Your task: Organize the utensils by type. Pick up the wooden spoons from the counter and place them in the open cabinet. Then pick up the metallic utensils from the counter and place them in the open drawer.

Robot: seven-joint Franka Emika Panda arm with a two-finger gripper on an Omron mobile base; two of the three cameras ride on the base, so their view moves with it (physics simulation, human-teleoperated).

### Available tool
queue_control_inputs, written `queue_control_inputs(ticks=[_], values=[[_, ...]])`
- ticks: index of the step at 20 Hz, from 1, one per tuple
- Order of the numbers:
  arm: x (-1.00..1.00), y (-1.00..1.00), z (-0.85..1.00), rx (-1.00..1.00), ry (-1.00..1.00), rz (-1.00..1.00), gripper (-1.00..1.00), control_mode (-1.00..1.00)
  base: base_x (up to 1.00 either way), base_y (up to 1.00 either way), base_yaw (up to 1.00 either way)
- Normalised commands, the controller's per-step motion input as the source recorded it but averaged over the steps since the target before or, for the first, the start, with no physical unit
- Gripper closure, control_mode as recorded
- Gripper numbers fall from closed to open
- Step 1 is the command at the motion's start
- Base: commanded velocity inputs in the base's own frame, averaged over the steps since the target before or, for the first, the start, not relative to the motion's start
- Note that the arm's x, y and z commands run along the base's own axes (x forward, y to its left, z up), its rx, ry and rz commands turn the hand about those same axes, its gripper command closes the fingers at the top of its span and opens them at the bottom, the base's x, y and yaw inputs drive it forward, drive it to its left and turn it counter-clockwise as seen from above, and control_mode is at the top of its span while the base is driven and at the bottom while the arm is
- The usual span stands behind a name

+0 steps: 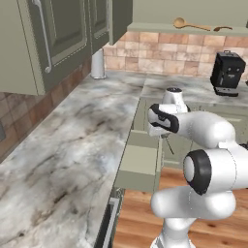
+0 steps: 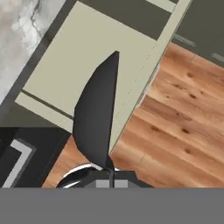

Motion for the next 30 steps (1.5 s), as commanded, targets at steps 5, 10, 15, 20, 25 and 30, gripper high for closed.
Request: queue_control_inputs(ticks=[5, 10, 15, 20, 25, 30], values=[[0.38, 0.0, -0.3, 0.09, 0.01, -0.33, 1.0, -1.0, 0.0, 0.0, 0.0], [0.28, 0.0, -0.17, 0.16, 0.0, -0.22, 1.0, -1.0, 0.0, 0.0, 0.0], [0.24, -0.05, -0.24, 0.09, 0.0, -0.17, 1.0, -1.0, 0.0, 0.0, 0.0], [0.18, 0.0, -0.31, 0.01, 0.0, -0.14, 1.0, -1.0, 0.0, 0.0, 0.0], [0.27, 0.0, -0.3, 0.01, 0.0, -0.1, 1.0, -1.0, 0.0, 0.0, 0.0], [0.28, 0.0, -0.33, 0.04, 0.0, -0.03, 1.0, -1.0, 0.0, 0.0, 0.0]])
